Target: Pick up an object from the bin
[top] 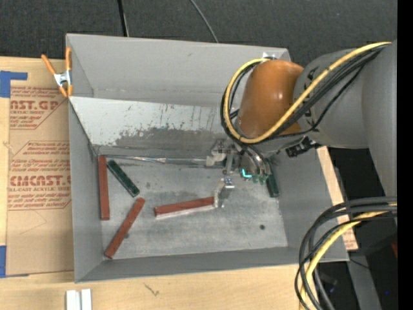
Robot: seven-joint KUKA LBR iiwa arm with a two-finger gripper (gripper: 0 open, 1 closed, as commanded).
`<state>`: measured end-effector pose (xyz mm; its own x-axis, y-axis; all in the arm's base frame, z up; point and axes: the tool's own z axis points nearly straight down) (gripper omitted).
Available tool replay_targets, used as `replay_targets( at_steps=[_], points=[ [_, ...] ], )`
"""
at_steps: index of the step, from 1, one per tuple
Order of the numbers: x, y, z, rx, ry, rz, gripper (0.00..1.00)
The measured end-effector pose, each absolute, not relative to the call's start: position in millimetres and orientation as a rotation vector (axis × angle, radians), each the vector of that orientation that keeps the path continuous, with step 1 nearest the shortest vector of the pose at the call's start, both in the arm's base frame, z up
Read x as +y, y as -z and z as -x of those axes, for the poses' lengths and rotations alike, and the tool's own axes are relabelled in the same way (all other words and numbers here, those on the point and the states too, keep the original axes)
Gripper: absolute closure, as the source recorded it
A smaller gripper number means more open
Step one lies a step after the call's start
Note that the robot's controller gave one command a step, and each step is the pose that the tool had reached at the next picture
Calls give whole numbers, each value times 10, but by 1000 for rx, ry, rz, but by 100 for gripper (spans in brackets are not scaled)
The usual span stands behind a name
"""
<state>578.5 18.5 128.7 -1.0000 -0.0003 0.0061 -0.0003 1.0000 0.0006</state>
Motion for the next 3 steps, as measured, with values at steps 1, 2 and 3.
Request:
replay_targets(
  at_steps=[1,2,3],
  points=[
    [185,-1329,-5805,-3143,1,0,0],
    [402,-780,-5604,-3159,3,-80,100],
    [401,-780,-5604,-3159,3,-80,100]
  ],
)
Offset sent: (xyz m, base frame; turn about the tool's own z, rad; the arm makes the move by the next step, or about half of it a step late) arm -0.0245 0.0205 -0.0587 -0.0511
